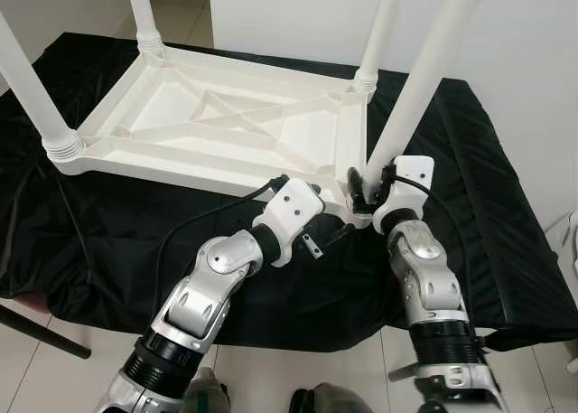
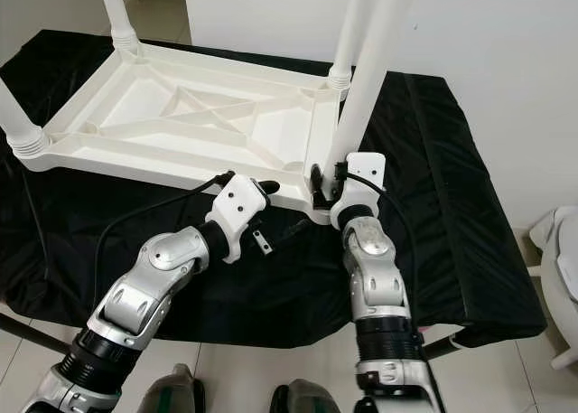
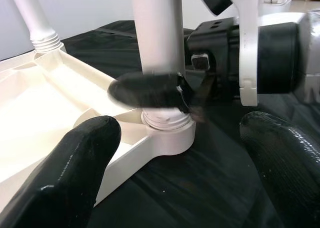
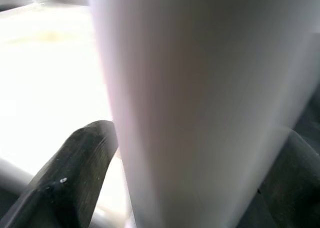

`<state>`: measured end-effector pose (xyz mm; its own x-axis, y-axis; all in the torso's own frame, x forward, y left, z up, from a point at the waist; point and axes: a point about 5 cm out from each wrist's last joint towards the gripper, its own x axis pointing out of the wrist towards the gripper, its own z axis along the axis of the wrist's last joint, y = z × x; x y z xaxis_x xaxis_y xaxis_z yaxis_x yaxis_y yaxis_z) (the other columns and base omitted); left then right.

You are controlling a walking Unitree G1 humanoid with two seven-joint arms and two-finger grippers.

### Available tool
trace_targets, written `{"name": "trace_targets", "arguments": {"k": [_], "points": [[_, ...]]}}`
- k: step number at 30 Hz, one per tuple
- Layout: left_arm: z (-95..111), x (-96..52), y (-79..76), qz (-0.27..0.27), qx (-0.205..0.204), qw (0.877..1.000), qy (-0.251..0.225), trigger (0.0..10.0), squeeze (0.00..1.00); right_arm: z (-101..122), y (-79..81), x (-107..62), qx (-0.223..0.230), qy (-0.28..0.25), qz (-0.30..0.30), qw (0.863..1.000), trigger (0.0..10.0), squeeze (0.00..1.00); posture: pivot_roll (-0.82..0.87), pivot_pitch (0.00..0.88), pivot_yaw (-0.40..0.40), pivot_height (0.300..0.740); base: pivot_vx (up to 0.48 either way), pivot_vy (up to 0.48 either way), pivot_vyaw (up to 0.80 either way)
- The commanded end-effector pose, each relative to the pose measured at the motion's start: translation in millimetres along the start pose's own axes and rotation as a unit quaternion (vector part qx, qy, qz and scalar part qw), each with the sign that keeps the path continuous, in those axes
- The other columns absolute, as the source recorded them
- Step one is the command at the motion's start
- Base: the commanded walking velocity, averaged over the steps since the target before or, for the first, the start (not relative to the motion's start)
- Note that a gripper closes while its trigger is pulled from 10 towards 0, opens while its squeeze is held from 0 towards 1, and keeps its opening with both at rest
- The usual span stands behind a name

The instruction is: Building children table

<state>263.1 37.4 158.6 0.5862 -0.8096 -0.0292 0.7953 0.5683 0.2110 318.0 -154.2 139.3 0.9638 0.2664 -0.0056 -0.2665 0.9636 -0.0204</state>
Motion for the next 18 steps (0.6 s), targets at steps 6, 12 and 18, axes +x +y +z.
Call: {"name": "trace_targets", "arguments": {"k": [6, 12, 18], "points": [[1.3, 0.0, 1.4, 0.000, 0.005, 1.000, -0.001, 10.0, 0.00, -1.3, -14.3, -0.5, -0.040, 0.001, 0.147, 0.988, 10.0, 0.00, -0.01, 0.000, -0.063, 0.740, 0.000, 0.000, 0.00], [1.9, 0.1, 3.9, 0.001, 0.007, 1.000, 0.000, 10.0, 0.00, -3.1, -30.5, 4.7, -0.081, 0.023, 0.206, 0.975, 10.0, 0.00, -0.01, 0.000, -0.055, 0.740, 0.000, 0.000, 0.00], [3.3, 0.7, 6.1, 0.003, 0.008, 1.000, -0.002, 10.0, 0.00, -3.2, -32.7, 13.4, -0.083, 0.031, 0.232, 0.969, 10.0, 0.00, -0.01, 0.000, -0.051, 0.740, 0.000, 0.000, 0.00]]}}
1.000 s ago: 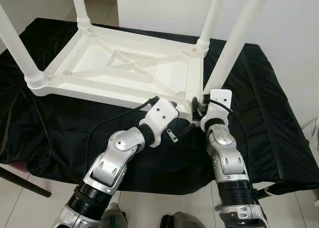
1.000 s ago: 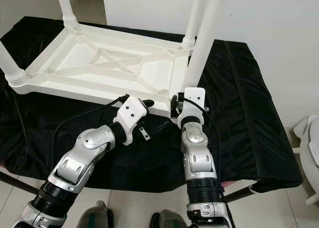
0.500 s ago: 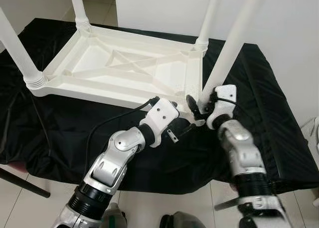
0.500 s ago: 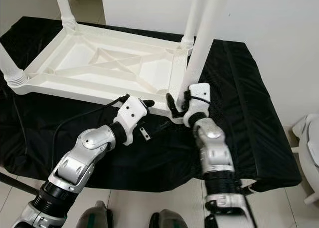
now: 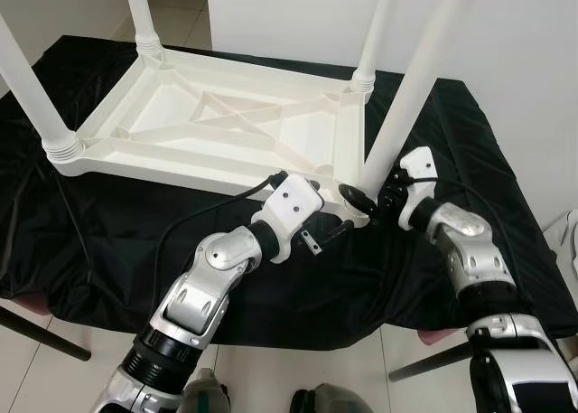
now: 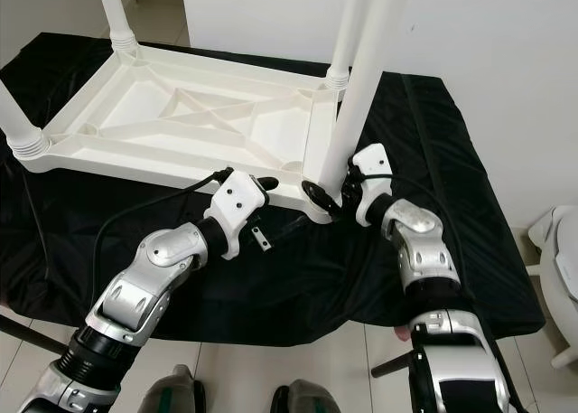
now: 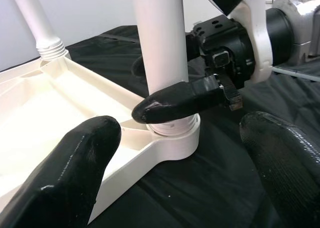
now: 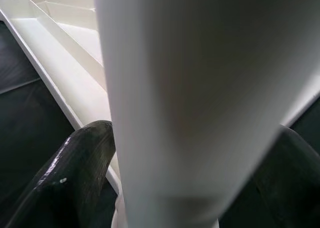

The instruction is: Building children table

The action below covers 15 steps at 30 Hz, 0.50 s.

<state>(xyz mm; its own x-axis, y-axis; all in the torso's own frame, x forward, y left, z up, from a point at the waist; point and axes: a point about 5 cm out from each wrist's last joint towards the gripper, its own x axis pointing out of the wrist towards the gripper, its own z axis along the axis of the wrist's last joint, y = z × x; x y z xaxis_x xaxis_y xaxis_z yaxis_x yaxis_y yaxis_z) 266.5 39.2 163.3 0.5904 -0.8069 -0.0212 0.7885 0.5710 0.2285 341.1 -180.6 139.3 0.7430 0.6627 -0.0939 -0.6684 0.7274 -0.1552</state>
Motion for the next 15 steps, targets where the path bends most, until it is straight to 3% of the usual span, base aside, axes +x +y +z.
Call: {"name": "trace_targets", "arguments": {"k": [1, 2, 3, 4, 5, 15], "points": [[-0.4, 0.3, 1.6, 0.000, 0.000, 1.000, 0.001, 10.0, 0.00, -2.7, -0.2, 0.4, -0.003, 0.008, 0.013, 1.000, 9.7, 0.00, -0.01, 0.000, -0.051, 0.740, 0.000, 0.000, 0.00], [-0.2, 0.2, 1.8, 0.000, 0.000, 1.000, 0.001, 10.0, 0.00, -2.6, -0.1, 2.9, -0.002, 0.007, 0.018, 1.000, 8.7, 0.00, -0.01, 0.000, -0.048, 0.740, 0.000, 0.000, 0.00], [-0.2, 0.1, 1.9, 0.001, 0.000, 1.000, 0.001, 10.0, 0.00, -2.4, -0.5, 4.8, -0.001, 0.004, 0.025, 1.000, 5.0, 0.00, -0.01, 0.000, -0.048, 0.740, 0.000, 0.000, 0.00], [-0.2, 0.1, 1.9, 0.000, 0.000, 1.000, 0.001, 10.0, 0.00, -2.8, -0.6, 6.3, 0.000, 0.004, 0.030, 1.000, 3.0, 0.00, -0.01, 0.000, -0.048, 0.740, 0.000, 0.000, 0.00], [-0.1, 0.1, 2.1, 0.000, 0.001, 1.000, 0.001, 10.0, 0.00, -3.0, -0.7, 7.4, 0.000, 0.004, 0.032, 0.999, 0.0, 0.00, 0.00, 0.000, -0.048, 0.740, 0.000, 0.000, 0.00], [0.2, 0.9, 2.1, -0.004, 0.002, 1.000, 0.001, 10.0, 0.00, -11.2, 1.7, 8.2, 0.012, 0.018, 0.052, 0.998, 0.0, 0.00, -0.01, 0.000, -0.045, 0.740, 0.000, 0.000, 0.00]]}}
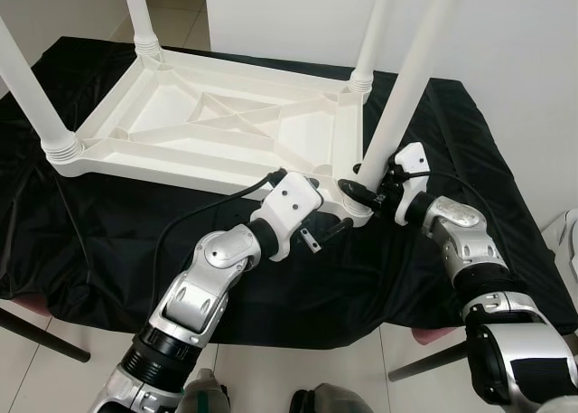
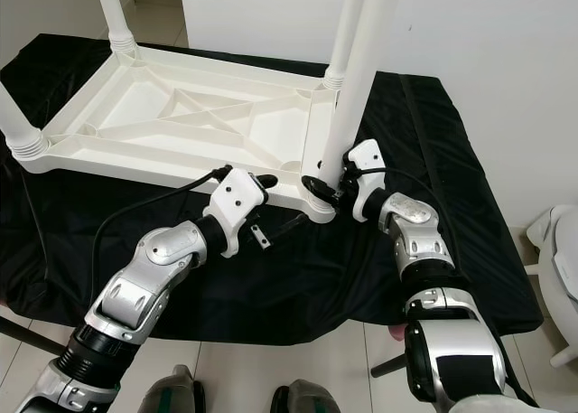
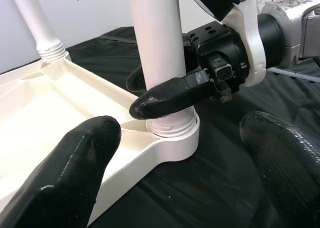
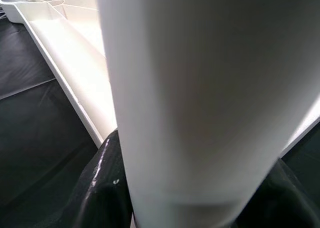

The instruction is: Building children table

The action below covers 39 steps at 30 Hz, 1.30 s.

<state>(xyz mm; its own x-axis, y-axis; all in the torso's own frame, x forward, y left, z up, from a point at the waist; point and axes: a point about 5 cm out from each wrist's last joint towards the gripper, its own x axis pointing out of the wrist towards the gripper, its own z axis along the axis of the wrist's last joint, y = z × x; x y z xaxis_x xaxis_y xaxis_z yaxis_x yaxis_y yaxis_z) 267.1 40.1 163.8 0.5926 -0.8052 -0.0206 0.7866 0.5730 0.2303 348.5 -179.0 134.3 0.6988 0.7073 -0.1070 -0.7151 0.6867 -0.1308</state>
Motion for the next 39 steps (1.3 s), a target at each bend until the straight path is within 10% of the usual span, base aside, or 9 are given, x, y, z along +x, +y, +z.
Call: {"name": "trace_targets", "arguments": {"k": [1, 4, 5, 6, 15, 23, 30, 39], "points": [[-0.3, 1.3, 0.7, -0.006, 0.002, 1.000, 0.001, 10.0, 0.00, -8.5, 4.9, 0.5, 0.005, 0.019, 0.022, 1.000, 0.0, 0.00, -0.01, 0.000, -0.045, 0.740, 0.000, 0.000, 0.00], [-1.8, 2.1, -1.2, -0.012, 0.001, 1.000, 0.001, 10.0, 0.00, -12.0, 5.2, -1.4, 0.009, 0.018, 0.022, 1.000, 0.0, 0.00, -0.01, 0.000, -0.045, 0.740, 0.000, 0.000, 0.00], [-2.9, 2.8, -2.5, -0.016, 0.000, 1.000, 0.002, 10.0, 0.00, -12.7, 4.3, -2.1, 0.009, 0.017, 0.011, 1.000, 3.6, 0.00, -0.01, 0.000, -0.045, 0.740, 0.000, 0.000, 0.00], [-3.6, 3.4, -3.4, -0.018, 0.000, 1.000, 0.003, 10.0, 0.00, -13.0, 3.5, -2.3, 0.012, 0.016, 0.002, 1.000, 10.0, 0.00, -0.01, 0.000, -0.045, 0.740, 0.000, 0.000, 0.00], [-2.6, 3.2, -2.4, -0.009, -0.004, 1.000, 0.000, 10.0, 0.00, -7.1, -0.5, 0.0, 0.019, -0.015, -0.074, 0.997, 10.0, 0.00, -0.02, 0.000, -0.048, 0.740, 0.000, 0.000, 0.00], [-3.7, 0.7, -2.4, -0.003, -0.006, 1.000, 0.000, 10.0, 0.00, -15.1, -2.8, 0.1, 0.047, 0.009, -0.251, 0.967, 10.0, 0.00, -0.01, 0.000, -0.061, 0.740, 0.000, 0.000, 0.00], [-4.5, 1.9, -4.7, -0.003, -0.009, 1.000, 0.000, 10.0, 0.00, -13.1, 34.4, 8.4, 0.080, -0.001, -0.401, 0.913, 10.0, 0.00, -0.01, 0.000, -0.067, 0.740, 0.000, 0.000, 0.00], [-4.6, 2.5, -4.3, -0.004, -0.007, 1.000, -0.001, 10.0, 0.00, -3.3, 56.6, 16.1, 0.075, -0.001, -0.411, 0.909, 10.0, 0.00, -0.01, 0.000, -0.070, 0.740, 0.000, 0.000, 0.00]]}}
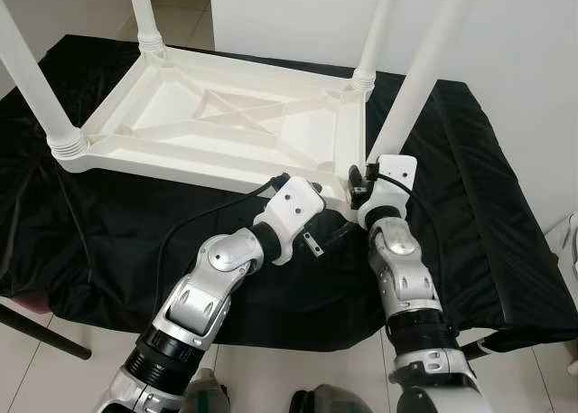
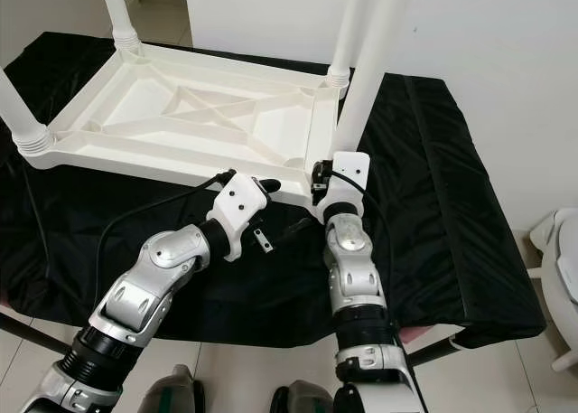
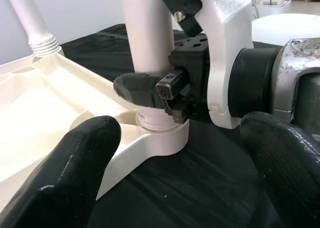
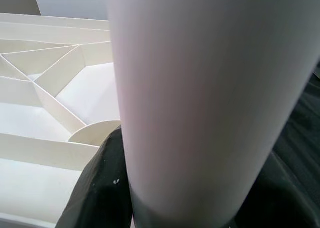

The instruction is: Building children table

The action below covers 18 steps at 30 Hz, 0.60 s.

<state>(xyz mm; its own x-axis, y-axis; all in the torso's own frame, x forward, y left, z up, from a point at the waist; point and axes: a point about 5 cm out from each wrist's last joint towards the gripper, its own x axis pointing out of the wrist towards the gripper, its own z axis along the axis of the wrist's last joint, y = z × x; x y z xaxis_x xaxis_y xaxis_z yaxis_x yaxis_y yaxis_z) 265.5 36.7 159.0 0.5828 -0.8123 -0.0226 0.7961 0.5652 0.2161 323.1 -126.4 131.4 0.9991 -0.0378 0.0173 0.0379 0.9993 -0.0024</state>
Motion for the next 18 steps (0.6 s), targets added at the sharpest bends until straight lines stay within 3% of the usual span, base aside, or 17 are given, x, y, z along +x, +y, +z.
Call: {"name": "trace_targets", "arguments": {"k": [1, 6, 7, 12, 16, 18], "points": [[-1.0, 0.3, -0.5, 0.002, 0.001, 1.000, 0.000, 10.0, 0.00, -9.1, -4.6, -4.4, -0.013, 0.024, -0.004, 1.000, 10.0, 0.00, -0.01, 0.000, -0.070, 0.740, 0.000, 0.000, 0.00], [-1.6, 0.4, -0.8, 0.002, 0.001, 1.000, 0.001, 10.0, 0.00, -9.7, -6.3, -7.9, -0.016, 0.030, 0.000, 0.999, 10.0, 0.00, -0.01, 0.000, -0.075, 0.740, 0.000, 0.000, 0.00], [-1.5, 0.4, -1.0, 0.002, 0.001, 1.000, 0.001, 10.0, 0.00, -10.3, -6.7, -8.7, -0.010, 0.032, 0.006, 0.999, 10.0, 1.00, -0.01, 0.000, -0.078, 0.740, 0.000, 0.000, 0.00], [-1.0, -0.4, -1.7, 0.005, 0.000, 1.000, 0.000, 10.0, 0.00, -5.0, -11.0, -8.9, 0.006, 0.019, 0.034, 0.999, 10.0, 1.00, 0.00, 0.000, -0.085, 0.740, 0.000, 0.000, 0.00], [-1.3, -1.8, -1.9, 0.013, -0.002, 1.000, 0.001, 10.0, 0.00, 0.6, -22.9, 0.8, 0.005, 0.009, 0.157, 0.988, 10.0, 0.98, 0.01, 0.000, -0.100, 0.740, 0.000, 0.000, 0.00], [-1.3, -1.8, -1.9, 0.013, -0.002, 1.000, 0.001, 10.0, 0.00, 0.6, -22.9, 0.8, 0.005, 0.009, 0.157, 0.988, 10.0, 0.98, 0.01, 0.000, -0.100, 0.740, 0.000, 0.000, 0.00]]}}
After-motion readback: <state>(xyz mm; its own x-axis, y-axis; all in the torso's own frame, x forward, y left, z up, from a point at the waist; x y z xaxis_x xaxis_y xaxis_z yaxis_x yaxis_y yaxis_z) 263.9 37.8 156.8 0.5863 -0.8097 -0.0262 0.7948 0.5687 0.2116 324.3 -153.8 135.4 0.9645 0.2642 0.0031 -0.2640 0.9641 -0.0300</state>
